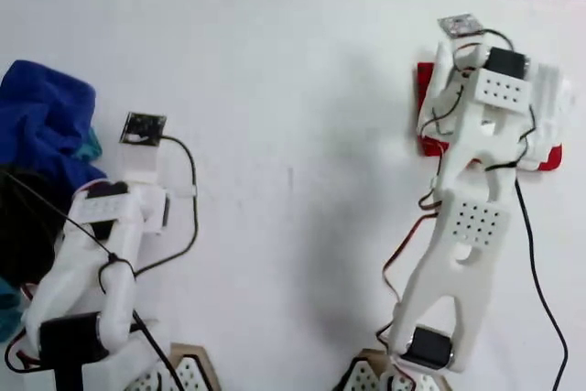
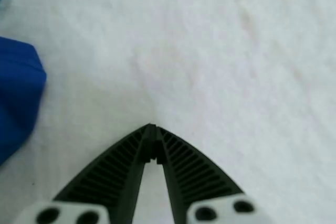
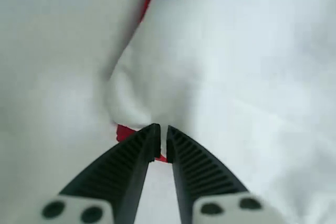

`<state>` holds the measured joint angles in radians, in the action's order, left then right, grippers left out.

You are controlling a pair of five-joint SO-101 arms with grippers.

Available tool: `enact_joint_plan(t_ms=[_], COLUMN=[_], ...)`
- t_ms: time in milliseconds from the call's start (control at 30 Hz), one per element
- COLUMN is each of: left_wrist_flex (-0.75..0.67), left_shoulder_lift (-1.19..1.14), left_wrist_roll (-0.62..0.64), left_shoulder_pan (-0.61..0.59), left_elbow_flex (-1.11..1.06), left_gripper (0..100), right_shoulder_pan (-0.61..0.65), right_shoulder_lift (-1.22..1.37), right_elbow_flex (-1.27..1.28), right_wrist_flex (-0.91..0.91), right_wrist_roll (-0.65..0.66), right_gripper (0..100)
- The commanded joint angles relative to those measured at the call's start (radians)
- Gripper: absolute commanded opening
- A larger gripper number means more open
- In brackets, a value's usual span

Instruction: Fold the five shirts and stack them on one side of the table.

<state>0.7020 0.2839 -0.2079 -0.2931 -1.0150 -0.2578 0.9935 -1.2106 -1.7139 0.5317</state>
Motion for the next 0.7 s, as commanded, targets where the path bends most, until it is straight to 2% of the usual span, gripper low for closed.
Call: enact_joint_plan(t_ms=[0, 200, 400, 533, 667], left_wrist_flex=[-0.014, -0.014, -0.014, -0.014, -0.014], left_shoulder_lift=[0.034, 0.034, 0.034, 0.034, 0.034], left_wrist_roll=[-0.002, -0.002, -0.002, -0.002, -0.002], left_shoulder_pan=[-0.005, -0.005, -0.005, -0.005, -0.005], left_elbow_flex=[0.002, 0.002, 0.002, 0.002, 0.002], left_gripper=[3, 3, 3, 3, 3], right_shoulder_pan=[-0.041, -0.044, 0.068, 0.147, 0.171], right_shoulder_lift=[-0.016, -0.016, -0.018, -0.018, -0.018], right_elbow_flex=[-0.106, -0.127, -0.124, -0.124, -0.123], right_wrist_flex=[-0.042, -0.051, -0.053, -0.053, -0.054], right_wrist_roll=[-0.006, -0.006, -0.011, -0.011, -0.012], right_gripper=[1.9, 2.3, 3.1, 11.5, 18.6])
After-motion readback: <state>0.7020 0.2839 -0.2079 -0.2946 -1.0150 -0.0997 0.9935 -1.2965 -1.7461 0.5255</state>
